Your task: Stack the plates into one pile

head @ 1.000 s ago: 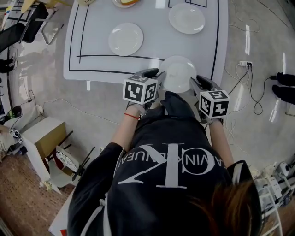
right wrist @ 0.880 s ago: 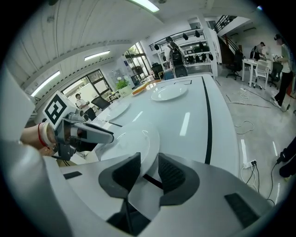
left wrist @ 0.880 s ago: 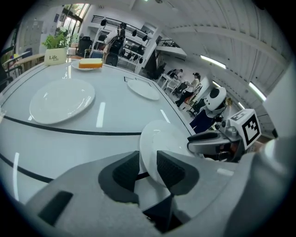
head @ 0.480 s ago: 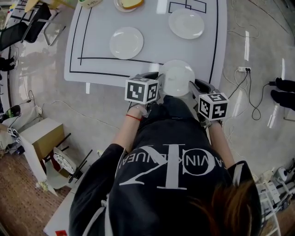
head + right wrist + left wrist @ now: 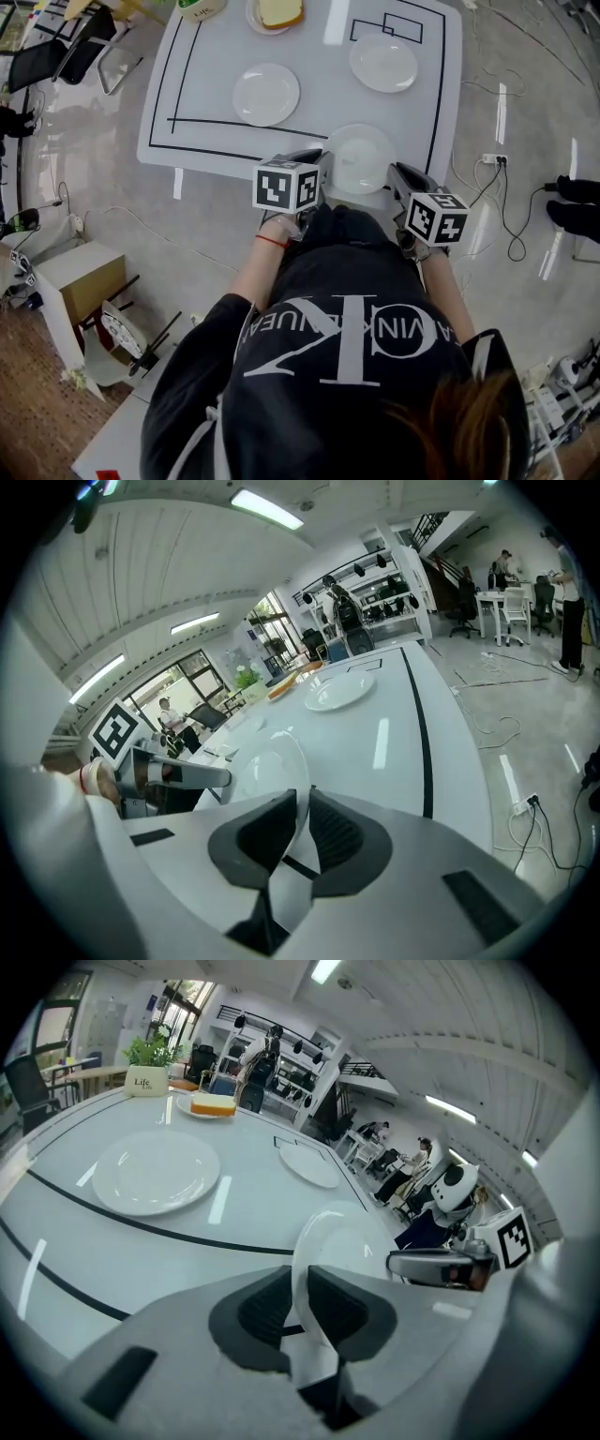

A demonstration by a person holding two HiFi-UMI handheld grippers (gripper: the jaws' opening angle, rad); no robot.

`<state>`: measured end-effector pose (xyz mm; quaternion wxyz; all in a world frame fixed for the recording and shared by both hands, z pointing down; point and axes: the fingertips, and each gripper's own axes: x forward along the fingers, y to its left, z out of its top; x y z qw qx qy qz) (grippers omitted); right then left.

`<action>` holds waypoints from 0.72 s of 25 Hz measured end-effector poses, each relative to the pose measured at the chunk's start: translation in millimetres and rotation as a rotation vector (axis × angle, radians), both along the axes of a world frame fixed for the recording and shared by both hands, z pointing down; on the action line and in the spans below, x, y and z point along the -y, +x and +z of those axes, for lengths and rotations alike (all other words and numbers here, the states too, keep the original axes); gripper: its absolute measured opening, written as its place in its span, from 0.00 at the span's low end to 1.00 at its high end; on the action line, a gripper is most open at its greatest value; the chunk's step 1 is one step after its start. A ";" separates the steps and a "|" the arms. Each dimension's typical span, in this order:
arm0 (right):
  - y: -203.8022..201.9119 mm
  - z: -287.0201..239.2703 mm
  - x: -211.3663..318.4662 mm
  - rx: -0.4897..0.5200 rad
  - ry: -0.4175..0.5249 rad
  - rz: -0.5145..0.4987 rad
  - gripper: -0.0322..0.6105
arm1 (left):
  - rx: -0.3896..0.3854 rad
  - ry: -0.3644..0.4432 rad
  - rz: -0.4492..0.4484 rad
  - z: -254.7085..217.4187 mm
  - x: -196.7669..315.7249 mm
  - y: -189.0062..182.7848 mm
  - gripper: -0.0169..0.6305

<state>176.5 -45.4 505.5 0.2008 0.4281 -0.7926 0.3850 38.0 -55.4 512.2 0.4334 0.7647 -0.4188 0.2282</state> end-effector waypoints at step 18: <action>-85.4 -14.6 44.5 0.045 0.008 -0.145 0.10 | -0.033 0.002 -0.216 -7.6 19.3 -87.0 0.12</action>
